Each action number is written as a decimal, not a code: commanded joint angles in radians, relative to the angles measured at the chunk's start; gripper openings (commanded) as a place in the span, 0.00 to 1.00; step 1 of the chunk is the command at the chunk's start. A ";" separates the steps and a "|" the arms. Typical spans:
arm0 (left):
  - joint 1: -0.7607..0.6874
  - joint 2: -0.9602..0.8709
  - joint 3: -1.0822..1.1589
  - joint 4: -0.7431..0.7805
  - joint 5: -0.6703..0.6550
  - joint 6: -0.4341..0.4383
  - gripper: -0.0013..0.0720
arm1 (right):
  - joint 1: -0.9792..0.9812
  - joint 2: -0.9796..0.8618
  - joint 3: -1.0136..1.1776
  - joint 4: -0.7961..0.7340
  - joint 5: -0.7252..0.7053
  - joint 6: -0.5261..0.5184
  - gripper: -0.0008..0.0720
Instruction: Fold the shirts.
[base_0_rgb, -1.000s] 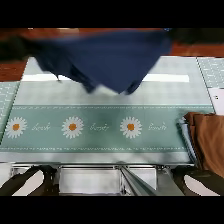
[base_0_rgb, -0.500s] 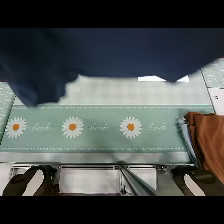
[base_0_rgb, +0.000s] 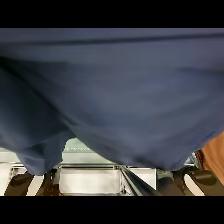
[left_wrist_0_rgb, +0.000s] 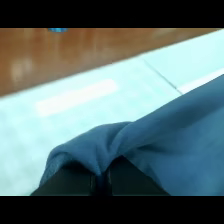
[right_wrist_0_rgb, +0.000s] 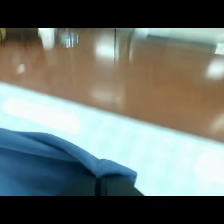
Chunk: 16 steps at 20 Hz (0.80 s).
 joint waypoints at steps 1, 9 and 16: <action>0.001 0.004 -0.286 0.009 -0.005 0.024 0.05 | 0.000 -0.017 -0.209 0.002 0.003 -0.021 0.05; -0.082 -0.444 -0.739 -0.022 0.473 0.209 0.05 | -0.001 -0.457 -0.432 0.000 -0.412 -0.064 0.05; -0.140 -1.000 -0.310 -0.123 0.512 0.241 0.05 | -0.052 -0.932 -0.252 0.128 -0.586 0.063 0.06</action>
